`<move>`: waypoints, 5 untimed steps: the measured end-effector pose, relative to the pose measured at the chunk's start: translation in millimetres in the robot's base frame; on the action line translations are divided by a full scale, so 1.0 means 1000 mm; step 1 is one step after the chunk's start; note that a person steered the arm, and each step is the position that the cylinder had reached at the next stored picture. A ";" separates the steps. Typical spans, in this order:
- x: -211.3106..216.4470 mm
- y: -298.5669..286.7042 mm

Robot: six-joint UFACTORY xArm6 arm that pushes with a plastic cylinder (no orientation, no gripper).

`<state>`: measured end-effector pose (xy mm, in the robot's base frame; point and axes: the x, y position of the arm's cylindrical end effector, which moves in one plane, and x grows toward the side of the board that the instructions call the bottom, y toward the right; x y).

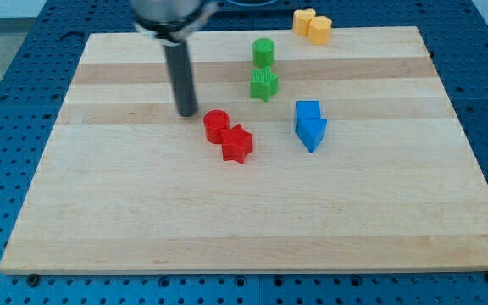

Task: Push the red circle closer to the blue cube and blue triangle

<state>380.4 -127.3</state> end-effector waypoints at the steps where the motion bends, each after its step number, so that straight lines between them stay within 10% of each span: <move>1: 0.015 -0.050; 5: 0.038 0.097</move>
<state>418.4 -29.8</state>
